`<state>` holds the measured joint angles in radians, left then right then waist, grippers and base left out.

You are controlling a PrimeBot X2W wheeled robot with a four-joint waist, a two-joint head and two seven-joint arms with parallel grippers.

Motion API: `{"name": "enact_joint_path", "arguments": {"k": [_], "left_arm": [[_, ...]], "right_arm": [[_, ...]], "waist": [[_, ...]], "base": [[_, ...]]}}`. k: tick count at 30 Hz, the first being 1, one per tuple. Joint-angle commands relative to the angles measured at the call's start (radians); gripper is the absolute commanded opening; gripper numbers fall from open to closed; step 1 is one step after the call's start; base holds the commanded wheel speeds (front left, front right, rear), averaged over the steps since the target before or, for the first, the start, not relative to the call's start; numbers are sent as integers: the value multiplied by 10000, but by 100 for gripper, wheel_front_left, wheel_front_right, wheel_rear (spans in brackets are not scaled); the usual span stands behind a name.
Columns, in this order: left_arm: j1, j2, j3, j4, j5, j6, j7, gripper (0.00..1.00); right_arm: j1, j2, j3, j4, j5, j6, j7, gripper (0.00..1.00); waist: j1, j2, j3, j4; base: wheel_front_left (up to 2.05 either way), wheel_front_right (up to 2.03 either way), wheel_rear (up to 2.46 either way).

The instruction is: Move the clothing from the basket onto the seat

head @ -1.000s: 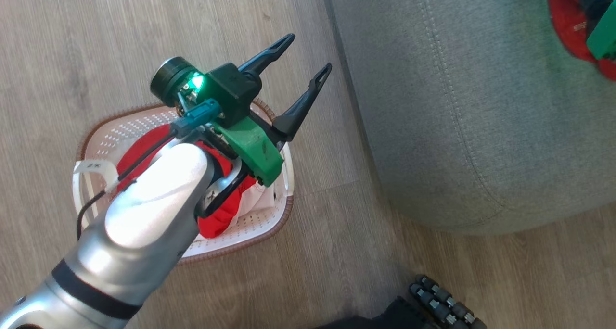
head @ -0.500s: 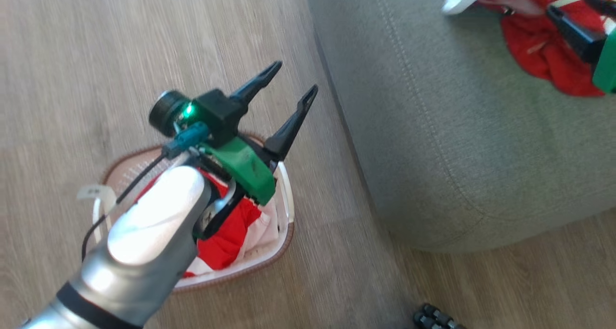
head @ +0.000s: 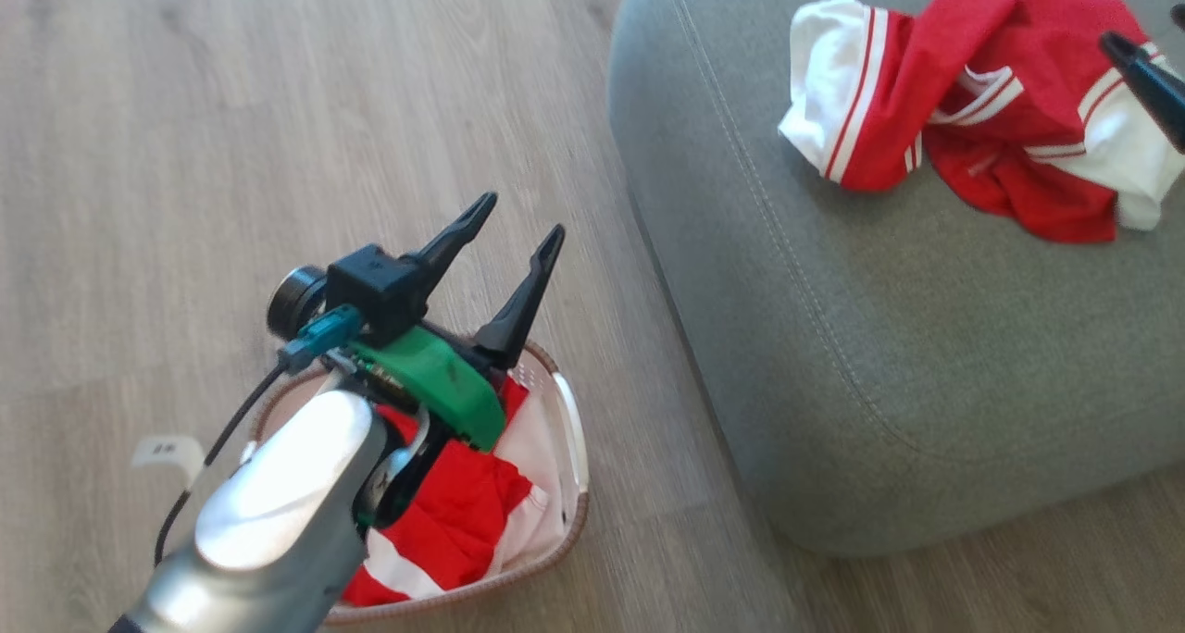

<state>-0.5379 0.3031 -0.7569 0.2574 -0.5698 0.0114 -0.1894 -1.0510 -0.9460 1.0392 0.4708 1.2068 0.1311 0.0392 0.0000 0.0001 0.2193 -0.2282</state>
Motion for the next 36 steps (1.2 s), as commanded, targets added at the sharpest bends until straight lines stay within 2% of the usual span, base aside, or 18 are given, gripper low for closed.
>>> {"name": "enact_joint_path", "arguments": {"k": [1,11,19,22,26,32,36], "left_arm": [[-99,322,556,-379,-125,150,-143,100],[754,742,927,-787,-428,559,-317,100],[1224,985,1230,-1074,-588,889,-414,100],[1432,1054,1429,-1145,-626,1088,-491,100],[1774,1142,1677,-1242,-619,1360,-583,100],[2325,1156,2074,-1410,-618,1708,-673,100],[2695,1097,2356,-1538,-590,1892,-703,100]], "right_arm": [[418,-429,-93,-324,30,-4,-159,100],[1499,-860,-908,-975,-305,-4,-2250,100],[2912,-498,-2430,-1050,-1000,-4,-2963,100],[3748,25,-3607,-1136,-1625,-4,-3000,100],[5191,1105,-5805,-1612,-3024,-4,-3006,100],[7735,3185,-8632,-3229,-5354,-4,-3008,100],[9125,4515,-9706,-4241,-6377,-4,-3008,100]], "waist": [[0,-1,-418,284],[0,-1,-1260,1156],[0,-1,-1552,1716],[0,-1,-1631,1904],[0,-1,-1743,2105],[0,-1,-1892,2356],[0,-1,-1982,2477]], "base": [[0,0,0],[0,0,0],[0,0,0],[0,0,0],[0,0,0],[0,0,0],[0,0,0]]}}
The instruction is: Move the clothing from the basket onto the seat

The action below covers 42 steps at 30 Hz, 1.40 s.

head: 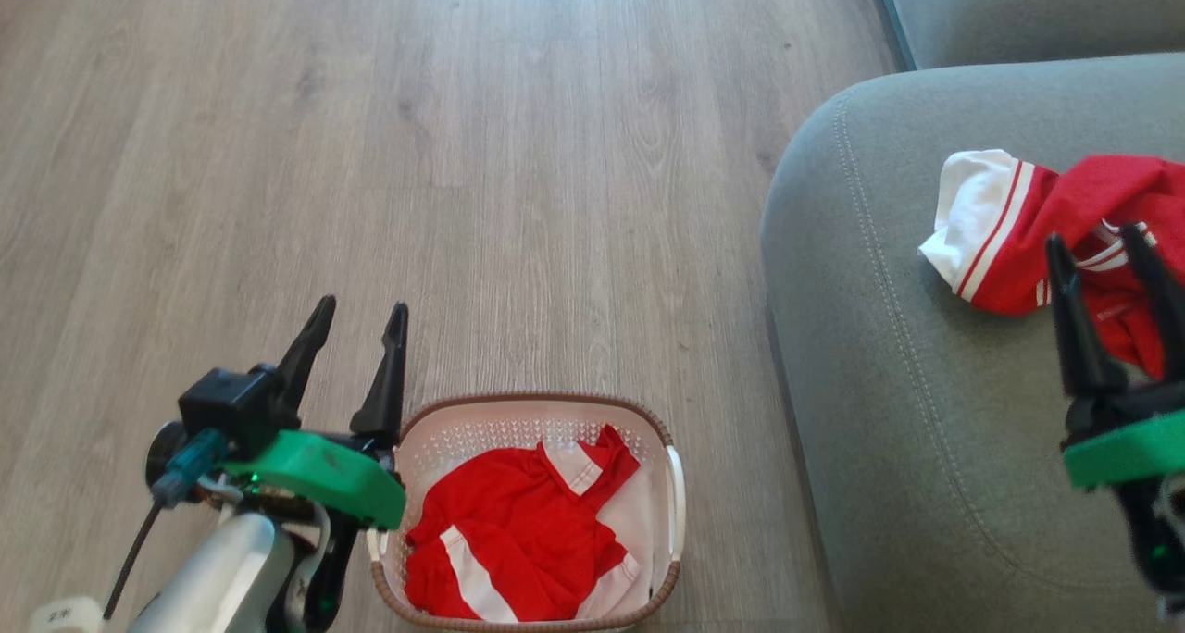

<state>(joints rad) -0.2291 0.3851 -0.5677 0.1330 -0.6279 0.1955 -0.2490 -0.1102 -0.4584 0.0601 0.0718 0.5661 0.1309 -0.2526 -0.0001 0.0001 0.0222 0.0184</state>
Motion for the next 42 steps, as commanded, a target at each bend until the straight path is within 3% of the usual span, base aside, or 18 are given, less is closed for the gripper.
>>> {"name": "enact_joint_path", "arguments": {"k": [1,9,18,42], "left_arm": [[-306,262,539,-323,8,94,-111,100],[405,34,1252,-599,352,292,-125,100],[1082,-475,1985,-592,1235,162,-126,100],[1387,-1554,3166,-248,2363,-780,-127,100]], "right_arm": [[-25,-97,-79,-441,-141,-2,-90,100],[1098,1438,-698,-1134,-938,-2,-90,100],[1628,2265,-442,-1153,-1814,-2,-91,100],[1469,2346,-273,-1161,-1947,-2,-91,100]], "waist": [[1,-1,-22,35],[1,-1,-130,174],[1,-1,-172,207],[1,-1,57,61]], "base": [[0,0,0],[0,0,0],[0,0,0],[0,0,0]]}}
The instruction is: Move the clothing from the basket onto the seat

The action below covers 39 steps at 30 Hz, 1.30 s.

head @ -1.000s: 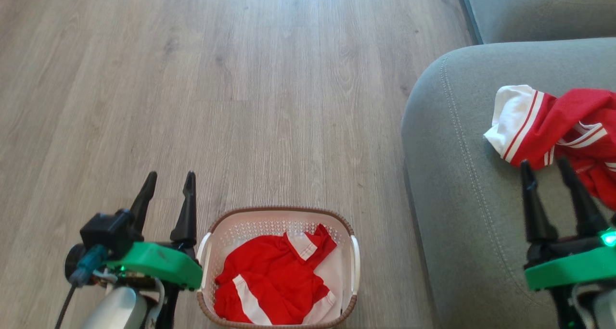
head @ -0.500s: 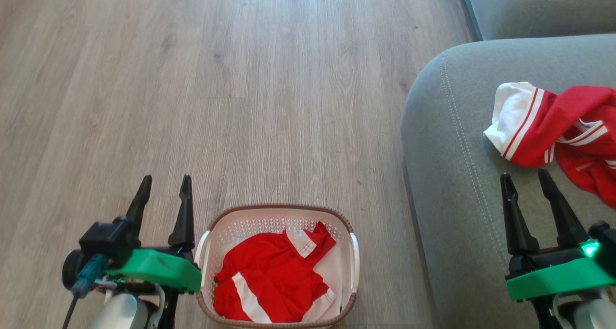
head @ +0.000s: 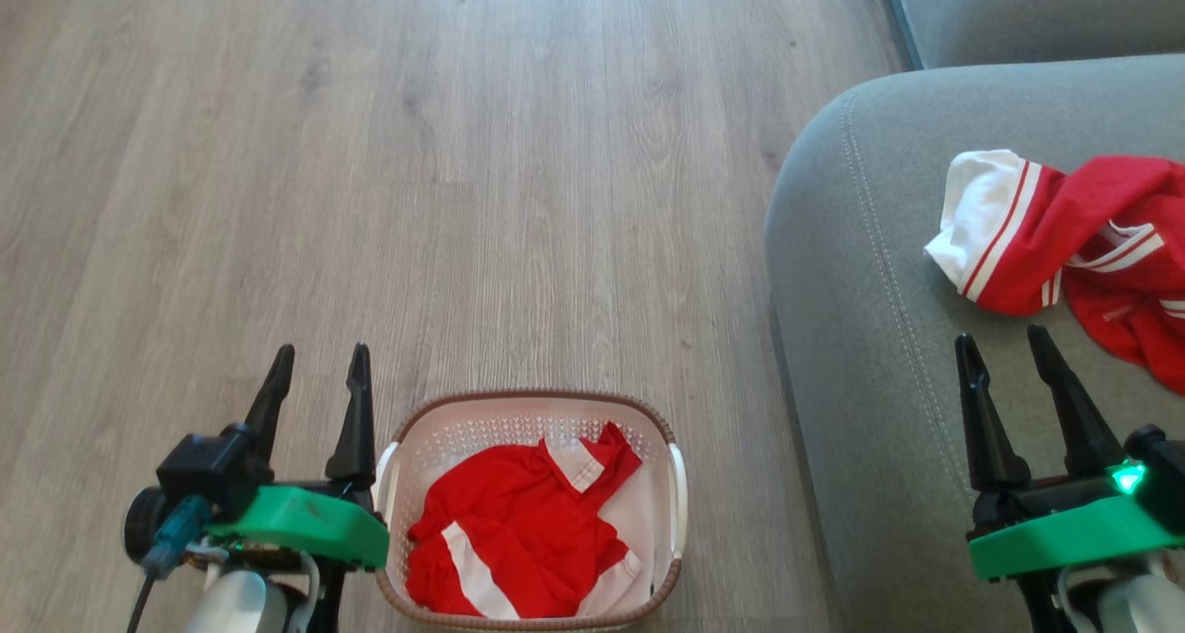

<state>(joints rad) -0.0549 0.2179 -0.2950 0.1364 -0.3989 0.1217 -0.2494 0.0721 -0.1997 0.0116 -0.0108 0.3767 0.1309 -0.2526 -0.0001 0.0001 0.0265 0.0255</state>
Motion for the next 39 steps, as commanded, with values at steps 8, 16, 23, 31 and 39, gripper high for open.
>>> {"name": "enact_joint_path", "arguments": {"k": [8,16,23,31,39], "left_arm": [[-716,-47,414,86,192,-280,-124,100],[-1365,-164,385,637,230,-543,-124,100],[-2230,-265,158,1518,342,-870,-124,100],[-3249,-256,-122,2965,524,-1193,-119,100],[-4459,-439,-490,5054,512,-1556,587,100]], "right_arm": [[-764,-342,302,-419,-33,-2,-91,100],[-1330,-356,233,-713,7,-2,-91,100],[-2048,-361,323,-1039,-5,-2,-91,100],[-2686,-305,467,-1407,-12,-2,-91,100],[-3278,-152,530,-1845,-107,-2,-91,100]], "waist": [[1,-1,648,-224],[1,-1,1661,-502],[1,-1,2761,-738],[1,-1,3811,-975],[1,-1,4944,-1253]], "base": [[0,0,0],[0,0,0],[0,0,0],[0,0,0],[0,0,0]]}}
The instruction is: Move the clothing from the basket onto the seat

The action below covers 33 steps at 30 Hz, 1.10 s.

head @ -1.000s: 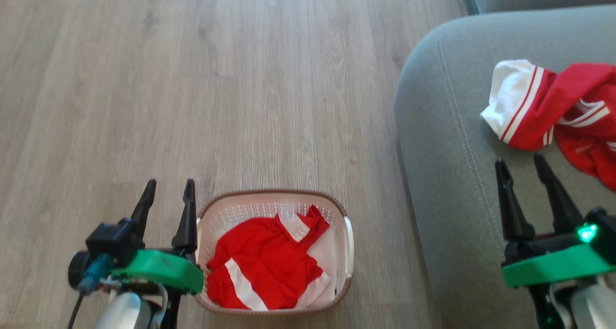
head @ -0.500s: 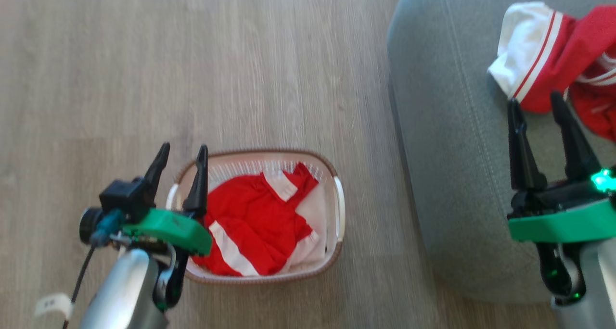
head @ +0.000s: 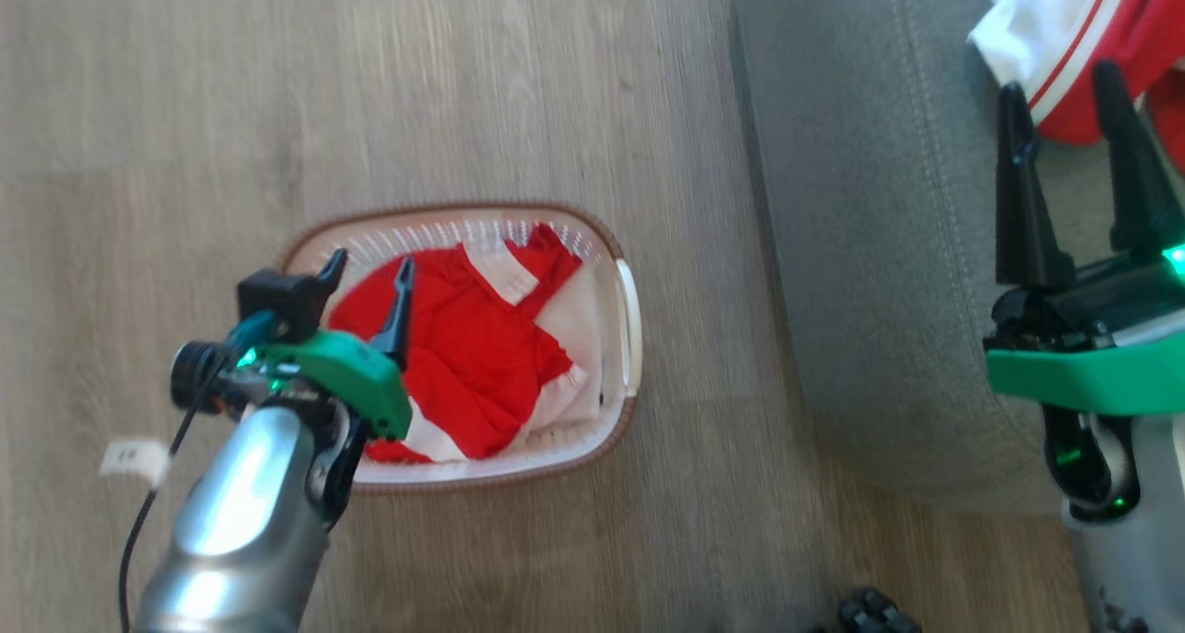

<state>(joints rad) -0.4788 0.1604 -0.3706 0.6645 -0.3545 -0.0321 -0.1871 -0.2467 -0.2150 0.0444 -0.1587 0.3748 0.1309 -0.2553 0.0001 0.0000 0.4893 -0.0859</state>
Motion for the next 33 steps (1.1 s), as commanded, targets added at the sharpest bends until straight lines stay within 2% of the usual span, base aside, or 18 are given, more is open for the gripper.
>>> {"name": "enact_joint_path", "arguments": {"k": [1,9,21,30,33], "left_arm": [[-389,119,188,35,109,-54,74,100],[-1738,38,-437,2014,474,-381,742,100],[-2728,445,-1827,4924,1481,-800,1241,100],[-3310,717,-2597,5814,1911,-927,1554,100],[-3428,874,-2773,6024,1945,-946,2027,100]], "right_arm": [[-165,29,218,-412,-105,-2,-65,100],[-773,204,394,-651,-176,-2,-65,100],[-1276,490,564,-788,-203,-2,-65,100],[-1614,619,732,-982,-289,-2,-65,100],[-1730,689,812,-1065,-312,-2,-65,100]], "waist": [[-1,0,445,-173],[-1,0,1419,-525],[-1,0,2584,-1135],[-1,0,3389,-1563],[-1,0,3696,-1707]], "base": [[0,0,0],[0,0,0],[0,0,0],[0,0,0],[0,0,0]]}}
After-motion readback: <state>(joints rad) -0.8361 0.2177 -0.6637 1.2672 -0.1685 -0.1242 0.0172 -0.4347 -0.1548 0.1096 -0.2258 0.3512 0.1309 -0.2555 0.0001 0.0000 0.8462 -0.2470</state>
